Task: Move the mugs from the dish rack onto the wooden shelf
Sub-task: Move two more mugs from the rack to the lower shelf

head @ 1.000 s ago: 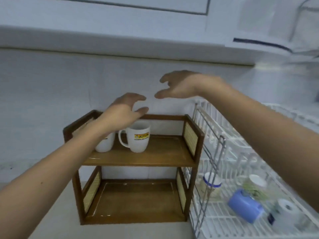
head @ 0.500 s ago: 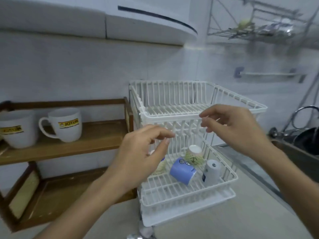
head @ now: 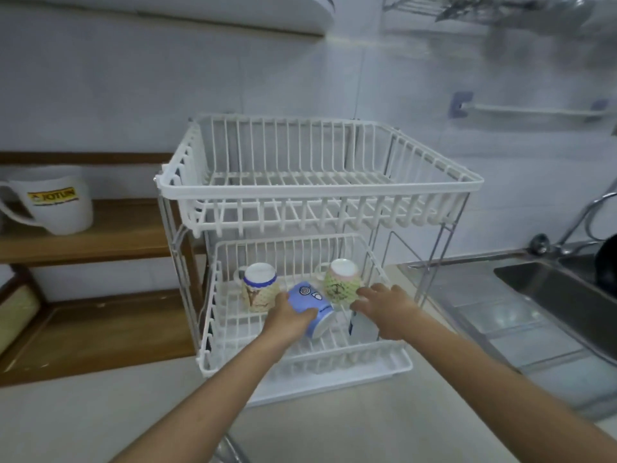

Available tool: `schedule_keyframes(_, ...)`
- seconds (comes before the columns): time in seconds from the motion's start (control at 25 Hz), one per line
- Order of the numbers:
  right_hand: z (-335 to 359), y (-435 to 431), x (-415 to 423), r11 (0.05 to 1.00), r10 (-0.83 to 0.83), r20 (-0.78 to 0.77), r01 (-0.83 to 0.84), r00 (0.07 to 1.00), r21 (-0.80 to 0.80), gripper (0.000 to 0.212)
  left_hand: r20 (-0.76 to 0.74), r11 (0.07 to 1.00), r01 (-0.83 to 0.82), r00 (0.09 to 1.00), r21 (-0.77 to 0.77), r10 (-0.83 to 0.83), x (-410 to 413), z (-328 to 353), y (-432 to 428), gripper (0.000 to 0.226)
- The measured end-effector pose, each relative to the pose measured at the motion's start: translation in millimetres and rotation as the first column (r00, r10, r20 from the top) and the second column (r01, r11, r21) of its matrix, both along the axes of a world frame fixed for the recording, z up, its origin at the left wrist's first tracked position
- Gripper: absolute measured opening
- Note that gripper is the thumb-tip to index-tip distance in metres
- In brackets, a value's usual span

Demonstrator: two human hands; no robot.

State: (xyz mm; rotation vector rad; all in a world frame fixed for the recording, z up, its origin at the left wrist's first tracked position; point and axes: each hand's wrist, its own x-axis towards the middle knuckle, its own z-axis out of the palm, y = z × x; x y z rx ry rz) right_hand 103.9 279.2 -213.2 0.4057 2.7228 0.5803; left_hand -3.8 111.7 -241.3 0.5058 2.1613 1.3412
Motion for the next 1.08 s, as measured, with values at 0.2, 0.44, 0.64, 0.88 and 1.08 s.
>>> schedule_keyframes(0.2,-37.8,16.2,-29.7,0.994,0.07,0.01,-0.071,0.997,0.088,0.034,0.049,0.963,-0.254,0.965,-0.088,0.259,6.0,-27.1,55.8,0.096)
schedule_keyframes(0.44,-54.9,13.9,-31.4,0.969,0.11,-0.038,-0.098,0.993,0.227,0.032,0.133,0.913,-0.402,0.904,-0.064,0.407,-4.9,-54.5,80.7,0.103)
schedule_keyframes(0.64,-29.8,33.8,-17.6,0.991,-0.007,-0.236,0.039,0.972,0.129,0.057,0.237,0.924,-0.375,0.907,0.077,0.348,-9.6,-49.1,51.7,0.081)
schedule_keyframes(0.88,0.9,18.6,23.1,0.585,-0.428,-0.394,-0.083,0.813,-0.807,0.054,0.44,0.89,-0.182,0.898,0.417,-0.023,35.0,-11.2,-80.1,0.071)
schedule_keyframes(1.08,0.9,-70.8,0.5,0.153,-0.238,-0.339,-0.31,0.91,-0.938,0.068,0.545,0.811,-0.3,0.838,0.502,-0.028,51.4,-17.9,-226.8,0.094)
